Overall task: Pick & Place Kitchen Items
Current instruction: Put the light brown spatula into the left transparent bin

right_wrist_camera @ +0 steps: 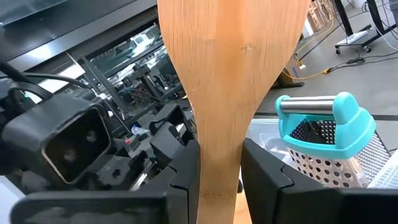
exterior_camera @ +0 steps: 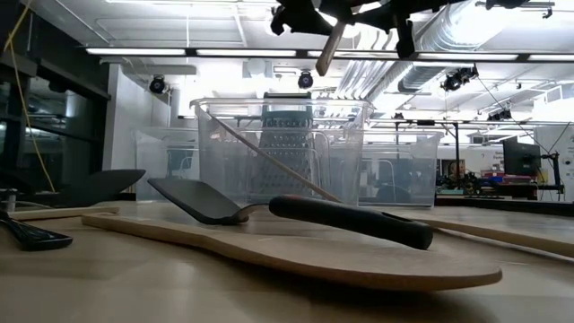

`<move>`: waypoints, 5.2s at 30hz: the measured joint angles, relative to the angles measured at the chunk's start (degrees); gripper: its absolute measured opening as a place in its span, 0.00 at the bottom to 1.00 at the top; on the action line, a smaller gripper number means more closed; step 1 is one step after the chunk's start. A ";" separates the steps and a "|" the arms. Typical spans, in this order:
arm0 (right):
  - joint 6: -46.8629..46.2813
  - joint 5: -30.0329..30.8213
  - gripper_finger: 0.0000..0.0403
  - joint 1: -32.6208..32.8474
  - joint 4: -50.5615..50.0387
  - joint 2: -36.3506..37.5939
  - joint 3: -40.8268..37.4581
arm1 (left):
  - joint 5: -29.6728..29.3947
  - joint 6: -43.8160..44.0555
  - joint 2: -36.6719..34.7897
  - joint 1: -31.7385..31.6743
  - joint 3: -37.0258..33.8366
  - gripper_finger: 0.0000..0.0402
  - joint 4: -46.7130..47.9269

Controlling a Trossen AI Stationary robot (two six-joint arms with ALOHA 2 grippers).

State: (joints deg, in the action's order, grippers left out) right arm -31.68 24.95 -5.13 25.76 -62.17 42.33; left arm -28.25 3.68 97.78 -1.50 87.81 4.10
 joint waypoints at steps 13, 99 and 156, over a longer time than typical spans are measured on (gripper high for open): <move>0.46 -0.16 0.20 -0.02 -0.08 0.00 -0.02 | 0.02 1.54 0.00 0.00 -0.02 0.30 -0.11; 1.31 -12.08 0.45 0.00 -29.44 16.15 -0.07 | 17.45 15.90 -13.03 -16.93 -0.08 0.06 24.88; -3.03 -9.90 0.45 0.00 -35.80 16.11 -0.07 | 31.10 -12.44 -11.24 -51.39 -16.65 0.06 34.26</move>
State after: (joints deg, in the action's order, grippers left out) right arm -34.71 15.05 -5.13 -10.03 -46.06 42.26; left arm 2.85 -8.75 86.54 -52.88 71.16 38.36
